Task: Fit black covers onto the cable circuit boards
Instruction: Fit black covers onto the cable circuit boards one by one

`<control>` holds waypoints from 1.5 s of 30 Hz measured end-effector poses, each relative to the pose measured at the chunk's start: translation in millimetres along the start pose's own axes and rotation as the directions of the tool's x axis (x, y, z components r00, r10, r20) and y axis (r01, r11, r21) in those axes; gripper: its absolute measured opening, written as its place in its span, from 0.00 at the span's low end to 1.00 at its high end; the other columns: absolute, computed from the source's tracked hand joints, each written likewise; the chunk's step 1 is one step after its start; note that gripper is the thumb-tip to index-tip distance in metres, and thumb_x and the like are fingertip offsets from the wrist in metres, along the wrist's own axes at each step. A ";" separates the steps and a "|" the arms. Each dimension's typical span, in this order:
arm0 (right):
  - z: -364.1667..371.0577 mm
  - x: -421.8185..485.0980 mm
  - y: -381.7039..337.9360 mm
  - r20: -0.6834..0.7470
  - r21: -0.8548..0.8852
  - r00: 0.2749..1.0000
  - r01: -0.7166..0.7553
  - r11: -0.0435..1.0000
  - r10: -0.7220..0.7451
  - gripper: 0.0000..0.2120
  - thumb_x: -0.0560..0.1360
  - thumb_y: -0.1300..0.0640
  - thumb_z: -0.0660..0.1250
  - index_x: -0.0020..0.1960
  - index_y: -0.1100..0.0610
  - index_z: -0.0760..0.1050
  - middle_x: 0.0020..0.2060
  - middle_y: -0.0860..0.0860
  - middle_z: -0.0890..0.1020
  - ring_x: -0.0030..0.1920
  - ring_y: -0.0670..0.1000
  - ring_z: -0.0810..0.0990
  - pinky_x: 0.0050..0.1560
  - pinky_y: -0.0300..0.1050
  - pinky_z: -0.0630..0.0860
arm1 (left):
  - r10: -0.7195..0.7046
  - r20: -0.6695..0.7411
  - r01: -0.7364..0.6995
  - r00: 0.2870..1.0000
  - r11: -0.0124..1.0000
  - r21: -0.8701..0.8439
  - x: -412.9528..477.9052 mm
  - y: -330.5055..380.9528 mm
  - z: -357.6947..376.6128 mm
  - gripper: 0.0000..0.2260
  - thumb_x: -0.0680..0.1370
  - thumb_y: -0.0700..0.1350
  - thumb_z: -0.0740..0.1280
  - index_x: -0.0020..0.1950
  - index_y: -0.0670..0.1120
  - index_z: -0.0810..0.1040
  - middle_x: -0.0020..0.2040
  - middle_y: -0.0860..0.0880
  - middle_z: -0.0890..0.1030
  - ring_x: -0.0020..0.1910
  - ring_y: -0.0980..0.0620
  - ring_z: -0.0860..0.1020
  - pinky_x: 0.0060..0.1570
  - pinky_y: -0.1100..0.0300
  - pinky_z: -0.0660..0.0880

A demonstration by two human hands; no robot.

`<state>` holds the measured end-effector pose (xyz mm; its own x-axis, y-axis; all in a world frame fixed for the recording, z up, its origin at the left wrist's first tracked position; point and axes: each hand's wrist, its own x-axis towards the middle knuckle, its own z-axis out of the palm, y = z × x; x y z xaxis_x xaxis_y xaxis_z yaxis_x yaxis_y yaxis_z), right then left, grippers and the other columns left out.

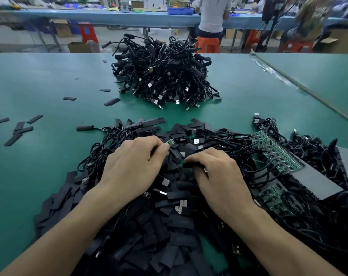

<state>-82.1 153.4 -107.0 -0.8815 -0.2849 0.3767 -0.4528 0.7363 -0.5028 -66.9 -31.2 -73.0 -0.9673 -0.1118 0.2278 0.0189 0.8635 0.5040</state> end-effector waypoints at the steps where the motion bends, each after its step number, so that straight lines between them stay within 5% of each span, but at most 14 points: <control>1: -0.6 0.1 0.0 -0.043 0.045 0.999 0.010 0.999 -0.008 0.13 0.75 0.64 0.70 0.56 0.50 0.83 0.49 0.44 0.83 0.53 0.49 0.78 0.57 0.45 0.74 | -0.002 -0.007 0.002 1.000 1.000 0.005 -0.1 0.8 0.1 0.13 0.81 0.59 0.59 0.44 0.58 0.79 0.28 0.69 0.74 0.26 0.60 0.72 0.30 0.61 0.63; 5: -1.3 -1.3 0.9 -0.084 0.202 0.996 -0.005 0.979 0.022 0.12 0.70 0.58 0.78 0.52 0.49 0.84 0.44 0.40 0.84 0.46 0.43 0.81 0.50 0.45 0.79 | -0.010 -0.013 0.011 1.000 1.000 0.005 -0.6 1.7 -0.1 0.12 0.81 0.60 0.58 0.45 0.58 0.78 0.31 0.58 0.78 0.33 0.61 0.76 0.33 0.62 0.65; 9: 0.4 -0.8 3.0 -0.067 0.312 0.997 -0.007 0.950 0.030 0.06 0.69 0.55 0.79 0.46 0.49 0.85 0.39 0.40 0.83 0.42 0.41 0.81 0.45 0.34 0.76 | -0.018 0.056 0.021 0.998 0.999 -0.036 -1.3 2.6 -1.1 0.13 0.82 0.60 0.56 0.43 0.58 0.75 0.37 0.67 0.80 0.36 0.65 0.77 0.39 0.58 0.72; 14: 2.5 1.0 3.8 -0.098 0.353 0.995 0.024 0.935 0.012 0.10 0.75 0.64 0.73 0.53 0.52 0.85 0.46 0.41 0.84 0.49 0.37 0.81 0.51 0.27 0.72 | 0.004 0.083 0.001 0.997 0.999 -0.051 -1.5 3.9 -1.9 0.11 0.81 0.58 0.57 0.44 0.59 0.75 0.39 0.68 0.80 0.38 0.66 0.77 0.40 0.57 0.72; 25: 0.9 1.8 0.9 -0.107 0.701 0.992 0.029 0.712 0.065 0.10 0.73 0.63 0.75 0.46 0.47 0.83 0.41 0.44 0.86 0.42 0.51 0.85 0.45 0.45 0.82 | 0.102 0.237 -0.034 0.966 0.960 -0.278 -1.6 2.4 -1.8 0.06 0.80 0.57 0.64 0.44 0.62 0.78 0.34 0.62 0.82 0.28 0.63 0.77 0.41 0.49 0.79; 34: 0.3 0.7 0.4 -0.117 0.589 0.993 0.048 0.807 0.026 0.15 0.68 0.59 0.80 0.51 0.46 0.83 0.44 0.42 0.86 0.46 0.46 0.85 0.48 0.41 0.81 | 0.089 0.226 0.015 0.970 0.906 -0.423 2.5 3.0 -1.8 0.12 0.80 0.49 0.66 0.38 0.51 0.82 0.29 0.54 0.81 0.24 0.58 0.73 0.27 0.66 0.70; 39: -1.3 1.1 -0.1 -0.146 0.578 0.986 0.015 0.816 0.086 0.14 0.67 0.57 0.80 0.51 0.47 0.85 0.43 0.40 0.86 0.46 0.41 0.84 0.48 0.37 0.80 | 0.092 0.216 0.017 0.972 0.889 -0.457 4.1 0.4 -3.7 0.18 0.82 0.51 0.63 0.32 0.52 0.79 0.24 0.54 0.76 0.22 0.58 0.69 0.26 0.66 0.68; 45: -1.9 2.1 0.3 -0.164 0.598 0.976 -0.017 0.801 0.143 0.12 0.66 0.56 0.80 0.48 0.46 0.85 0.41 0.39 0.86 0.44 0.39 0.84 0.47 0.32 0.77 | 0.123 0.242 0.005 0.963 0.884 -0.468 7.7 -7.2 -4.9 0.13 0.82 0.52 0.62 0.43 0.55 0.85 0.28 0.50 0.66 0.26 0.54 0.63 0.28 0.64 0.63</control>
<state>-83.8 154.2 -104.9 -0.9030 -0.0718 0.4237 -0.4284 0.2278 -0.8744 -73.2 -40.7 -70.8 -0.9898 0.1174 0.0801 0.1308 0.5323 0.8364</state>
